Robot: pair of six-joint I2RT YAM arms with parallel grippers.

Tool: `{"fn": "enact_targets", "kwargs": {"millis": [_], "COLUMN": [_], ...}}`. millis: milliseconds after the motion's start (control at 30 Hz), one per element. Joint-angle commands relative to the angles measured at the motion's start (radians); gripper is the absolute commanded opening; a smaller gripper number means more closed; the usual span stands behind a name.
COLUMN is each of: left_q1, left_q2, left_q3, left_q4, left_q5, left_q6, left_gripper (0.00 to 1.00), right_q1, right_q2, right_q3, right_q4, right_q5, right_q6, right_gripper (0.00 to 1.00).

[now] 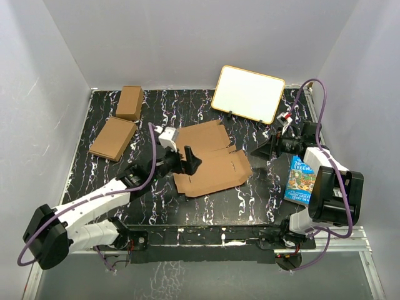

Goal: Fold the paper box

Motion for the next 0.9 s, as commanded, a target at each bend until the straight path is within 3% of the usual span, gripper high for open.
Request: {"fn": "enact_targets", "kwargs": {"millis": [0,400,767,867], "left_q1": [0.104,0.476,0.606,0.633], "left_q2": [-0.050,0.163,0.453,0.559], "left_q3": [-0.029,0.000,0.089,0.132], "left_q4": [0.046,0.169,0.211,0.250], "left_q5": [0.017,0.433,0.527,0.585], "left_q6": [-0.023,-0.183,-0.181,-0.210], "left_gripper": [0.97,0.97,0.97,0.91], "right_q1": [-0.004,-0.003,0.005,0.009], "right_q2": [0.002,0.009,0.011,0.009], "right_q3": [0.048,0.060,0.066,0.066], "right_q4": [0.015,-0.006,-0.018,-0.019], "right_q5": [-0.055,-0.033,-0.016,-0.005], "right_q6": [-0.064,-0.073,-0.073,-0.074], "right_gripper": [0.98,0.98,0.98,0.98]}}
